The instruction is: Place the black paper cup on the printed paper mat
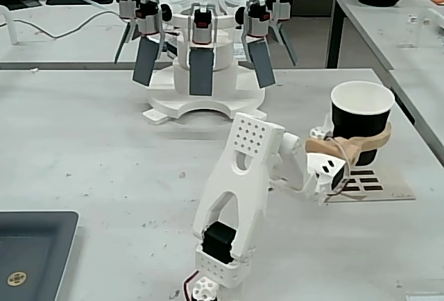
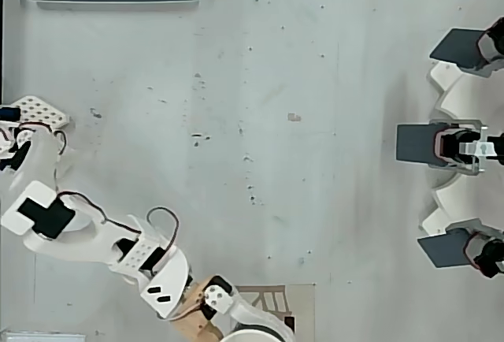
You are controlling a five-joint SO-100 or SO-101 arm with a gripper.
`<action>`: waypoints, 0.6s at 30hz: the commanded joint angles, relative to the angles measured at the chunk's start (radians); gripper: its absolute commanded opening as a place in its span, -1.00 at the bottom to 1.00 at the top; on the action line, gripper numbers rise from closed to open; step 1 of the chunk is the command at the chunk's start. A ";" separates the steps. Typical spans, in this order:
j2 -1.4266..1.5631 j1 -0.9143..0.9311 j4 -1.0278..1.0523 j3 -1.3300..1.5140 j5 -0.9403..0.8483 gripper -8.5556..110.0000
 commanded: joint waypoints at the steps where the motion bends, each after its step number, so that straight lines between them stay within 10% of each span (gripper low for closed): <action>1: -0.037 0.017 0.008 -0.112 0.005 -0.70; 18: -0.319 0.038 0.052 -0.407 0.011 -0.71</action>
